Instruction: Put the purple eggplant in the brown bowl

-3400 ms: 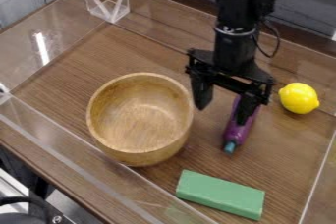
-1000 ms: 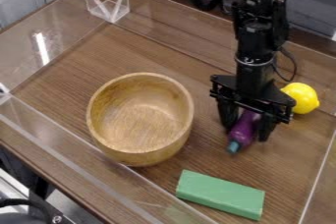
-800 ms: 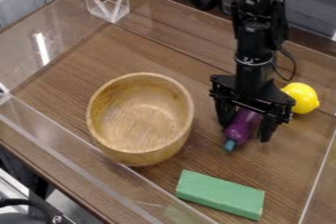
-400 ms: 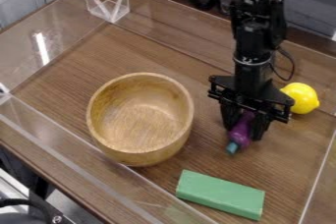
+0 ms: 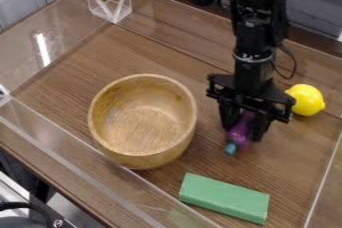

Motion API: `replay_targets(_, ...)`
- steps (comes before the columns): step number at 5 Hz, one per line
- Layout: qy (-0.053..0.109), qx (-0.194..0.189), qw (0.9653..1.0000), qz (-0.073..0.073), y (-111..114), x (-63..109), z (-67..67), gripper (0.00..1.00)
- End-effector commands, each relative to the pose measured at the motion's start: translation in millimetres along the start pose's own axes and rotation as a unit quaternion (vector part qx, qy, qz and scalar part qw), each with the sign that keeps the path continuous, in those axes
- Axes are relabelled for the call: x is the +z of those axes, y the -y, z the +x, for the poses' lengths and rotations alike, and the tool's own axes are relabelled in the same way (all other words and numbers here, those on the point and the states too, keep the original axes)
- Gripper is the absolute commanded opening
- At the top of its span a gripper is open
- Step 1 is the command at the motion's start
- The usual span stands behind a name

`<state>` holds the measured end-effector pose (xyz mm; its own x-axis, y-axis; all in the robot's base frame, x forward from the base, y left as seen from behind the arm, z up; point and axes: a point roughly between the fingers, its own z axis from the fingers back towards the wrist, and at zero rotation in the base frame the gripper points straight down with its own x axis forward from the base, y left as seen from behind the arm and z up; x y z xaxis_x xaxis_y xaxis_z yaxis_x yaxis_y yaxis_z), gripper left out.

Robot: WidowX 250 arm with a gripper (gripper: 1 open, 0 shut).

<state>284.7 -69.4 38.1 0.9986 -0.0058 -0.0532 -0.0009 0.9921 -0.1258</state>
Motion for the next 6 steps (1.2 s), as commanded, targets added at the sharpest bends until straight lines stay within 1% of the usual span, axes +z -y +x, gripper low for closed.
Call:
replay_targets(1,0.036,0.002,0.9993,-0.003,-2,32.0,2.7,0.0)
replay_targets(2,0.05,0.01,0.9987,-0.001,-8,56.1,-2.9,0.0)
replay_targets(3,0.058,0.023,0.998,0.002,-28,76.1,-13.4,0.0)
replay_targets(4,0.055,0.034,0.9979,0.01,-63,83.3,-25.6,0.0)
replay_targets(5,0.046,0.03,0.9983,0.018,-91,81.8,-41.4,0.0)
replay_targets(6,0.041,0.023,0.9987,0.023,-107,74.3,-57.2,0.0)
